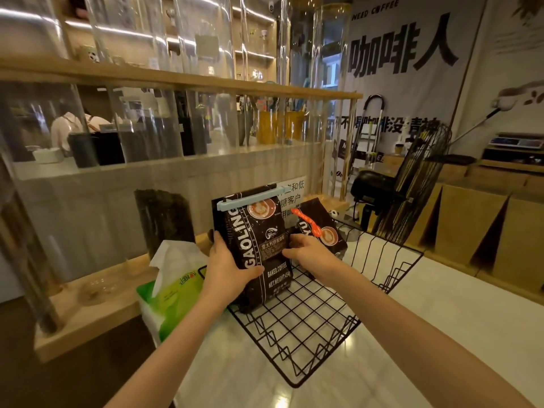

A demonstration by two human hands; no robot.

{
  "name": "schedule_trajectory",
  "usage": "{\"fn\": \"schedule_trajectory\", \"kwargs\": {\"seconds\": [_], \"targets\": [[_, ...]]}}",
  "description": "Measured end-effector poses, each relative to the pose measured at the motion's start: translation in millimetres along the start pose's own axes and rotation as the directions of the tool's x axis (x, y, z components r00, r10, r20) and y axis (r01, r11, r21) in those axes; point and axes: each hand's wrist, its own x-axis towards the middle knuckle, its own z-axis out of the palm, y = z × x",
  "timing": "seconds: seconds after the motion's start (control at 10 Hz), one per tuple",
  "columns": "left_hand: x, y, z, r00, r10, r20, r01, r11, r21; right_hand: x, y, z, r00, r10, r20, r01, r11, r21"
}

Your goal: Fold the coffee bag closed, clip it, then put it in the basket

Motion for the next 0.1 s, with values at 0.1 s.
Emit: {"fn": "schedule_trajectory", "kwargs": {"seconds": [0.1], "targets": [[-21.6, 18.7, -2.0, 0.946, 0.173, -0.275, -0.163, 0.985, 0.059, -33.4, -17.4, -16.3, 0.954, -0.185, -0.234, 0.192, 0.981, 0.006]]}}
